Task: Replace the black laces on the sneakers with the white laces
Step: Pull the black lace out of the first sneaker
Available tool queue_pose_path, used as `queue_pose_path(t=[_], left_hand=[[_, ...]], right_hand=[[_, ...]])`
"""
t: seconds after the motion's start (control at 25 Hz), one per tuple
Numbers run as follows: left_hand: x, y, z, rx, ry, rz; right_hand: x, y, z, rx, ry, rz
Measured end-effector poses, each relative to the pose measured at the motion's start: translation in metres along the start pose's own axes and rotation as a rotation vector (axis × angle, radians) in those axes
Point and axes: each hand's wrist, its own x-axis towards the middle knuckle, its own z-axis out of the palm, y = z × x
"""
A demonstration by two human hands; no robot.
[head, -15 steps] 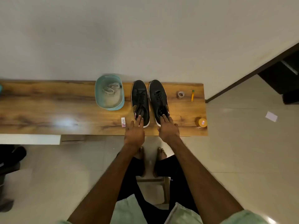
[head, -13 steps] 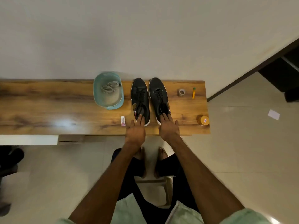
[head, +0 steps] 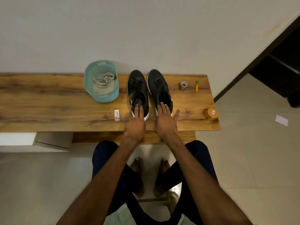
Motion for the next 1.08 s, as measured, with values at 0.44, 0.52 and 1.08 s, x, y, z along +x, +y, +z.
queue_pose_path(t=[0.44, 0.52, 1.08], left_hand=[[-0.028, -0.018, -0.022, -0.109, -0.044, -0.003], [-0.035, -0.023, -0.021, -0.035, -0.046, -0.002], [-0.044, -0.005, -0.037, -0.193, 0.214, 0.083]], right_hand=[[-0.018, 0.01, -0.007, 0.153, -0.045, -0.076], [-0.026, 0.007, -0.004, 0.156, -0.038, -0.085], [-0.029, 0.002, -0.022, 0.135, -0.05, -0.147]])
